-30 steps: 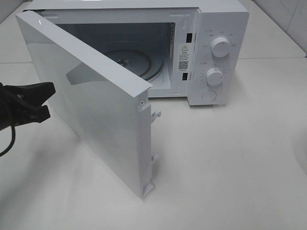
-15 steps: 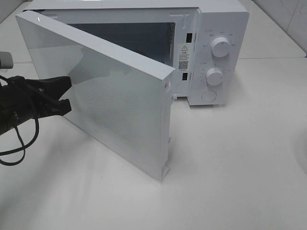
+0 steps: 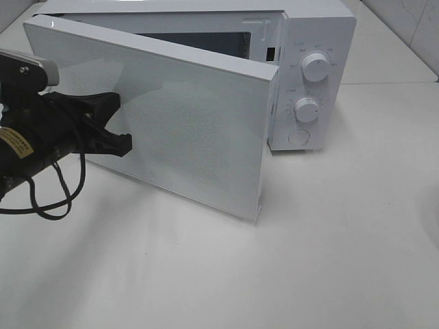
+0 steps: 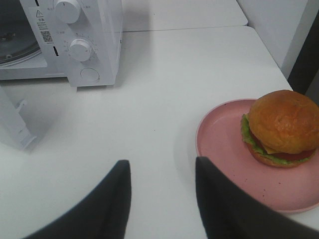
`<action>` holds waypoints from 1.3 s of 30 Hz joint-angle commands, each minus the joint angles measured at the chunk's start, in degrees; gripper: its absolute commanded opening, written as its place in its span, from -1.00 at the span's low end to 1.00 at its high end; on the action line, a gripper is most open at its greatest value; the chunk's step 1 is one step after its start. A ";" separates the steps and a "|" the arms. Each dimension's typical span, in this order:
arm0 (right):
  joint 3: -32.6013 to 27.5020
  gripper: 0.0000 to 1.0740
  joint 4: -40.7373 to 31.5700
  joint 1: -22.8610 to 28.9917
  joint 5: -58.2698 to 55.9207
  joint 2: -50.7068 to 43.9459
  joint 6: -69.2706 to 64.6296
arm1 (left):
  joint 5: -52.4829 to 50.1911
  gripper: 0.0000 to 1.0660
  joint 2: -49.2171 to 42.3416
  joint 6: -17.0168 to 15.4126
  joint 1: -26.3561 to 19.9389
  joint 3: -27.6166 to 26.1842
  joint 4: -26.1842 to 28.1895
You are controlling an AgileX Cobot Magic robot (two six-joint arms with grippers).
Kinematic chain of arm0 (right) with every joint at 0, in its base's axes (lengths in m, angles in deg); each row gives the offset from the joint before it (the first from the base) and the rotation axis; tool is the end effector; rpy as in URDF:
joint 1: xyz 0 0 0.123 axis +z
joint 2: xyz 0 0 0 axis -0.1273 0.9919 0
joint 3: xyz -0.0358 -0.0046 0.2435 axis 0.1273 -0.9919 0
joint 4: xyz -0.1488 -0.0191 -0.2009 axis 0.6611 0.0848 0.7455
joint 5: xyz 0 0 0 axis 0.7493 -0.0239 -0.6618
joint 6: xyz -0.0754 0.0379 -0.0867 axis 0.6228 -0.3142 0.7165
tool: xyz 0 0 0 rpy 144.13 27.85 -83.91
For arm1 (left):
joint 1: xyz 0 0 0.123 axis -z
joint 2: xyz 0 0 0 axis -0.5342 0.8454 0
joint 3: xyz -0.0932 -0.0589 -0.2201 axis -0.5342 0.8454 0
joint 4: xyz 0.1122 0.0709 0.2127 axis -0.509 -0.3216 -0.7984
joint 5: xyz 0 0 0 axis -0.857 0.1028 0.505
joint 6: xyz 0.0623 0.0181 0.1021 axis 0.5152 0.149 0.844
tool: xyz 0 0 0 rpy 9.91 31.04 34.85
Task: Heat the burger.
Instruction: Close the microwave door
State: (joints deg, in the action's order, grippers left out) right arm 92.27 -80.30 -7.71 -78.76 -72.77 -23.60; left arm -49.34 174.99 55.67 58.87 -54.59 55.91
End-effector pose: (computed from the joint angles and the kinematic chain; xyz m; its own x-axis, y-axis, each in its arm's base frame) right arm 0.0653 -0.0054 0.2700 -0.3805 -0.0258 -0.9244 0.0342 0.9985 -0.0419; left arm 0.2913 -0.1479 0.1132 -0.1068 0.0898 -0.9902 0.4656 0.8845 0.0300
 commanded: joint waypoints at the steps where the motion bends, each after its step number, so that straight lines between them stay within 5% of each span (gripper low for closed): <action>1: 0.00 -0.18 -0.40 -0.29 0.34 -1.72 0.00 | 0.69 -1.00 0.40 2.12 1.26 -1.26 3.78; 39: 0.00 -0.18 -0.40 -0.29 0.34 -1.72 0.00 | 1.78 -1.00 6.47 2.06 2.06 -12.49 12.89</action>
State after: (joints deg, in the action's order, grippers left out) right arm 92.27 -80.30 -7.71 -78.76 -72.77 -23.60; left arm -46.93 181.52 57.67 60.99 -65.65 67.37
